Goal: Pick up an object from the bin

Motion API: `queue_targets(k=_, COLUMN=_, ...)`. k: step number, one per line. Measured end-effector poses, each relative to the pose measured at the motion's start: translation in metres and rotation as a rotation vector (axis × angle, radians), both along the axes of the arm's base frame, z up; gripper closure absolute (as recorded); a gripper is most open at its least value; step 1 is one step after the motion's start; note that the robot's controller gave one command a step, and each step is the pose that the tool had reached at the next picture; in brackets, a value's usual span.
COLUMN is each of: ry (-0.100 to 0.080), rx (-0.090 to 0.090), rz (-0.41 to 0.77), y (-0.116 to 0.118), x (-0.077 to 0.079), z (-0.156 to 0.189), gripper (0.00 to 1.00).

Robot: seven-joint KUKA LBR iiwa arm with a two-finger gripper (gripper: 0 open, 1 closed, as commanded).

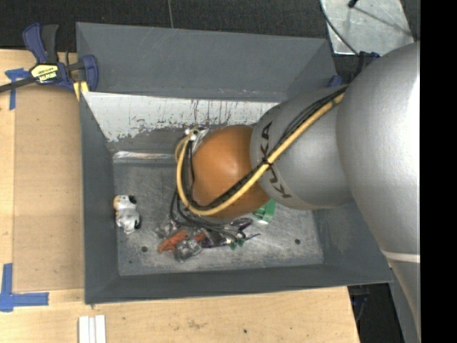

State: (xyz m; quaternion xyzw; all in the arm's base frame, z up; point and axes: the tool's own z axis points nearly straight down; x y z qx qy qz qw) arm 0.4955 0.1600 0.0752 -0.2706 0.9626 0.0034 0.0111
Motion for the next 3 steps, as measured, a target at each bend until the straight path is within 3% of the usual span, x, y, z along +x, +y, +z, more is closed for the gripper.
queue_targets(k=3, ry=0.018, rx=-0.011, rz=-0.002, y=-0.002, x=-0.002, z=0.019, gripper=1.0)
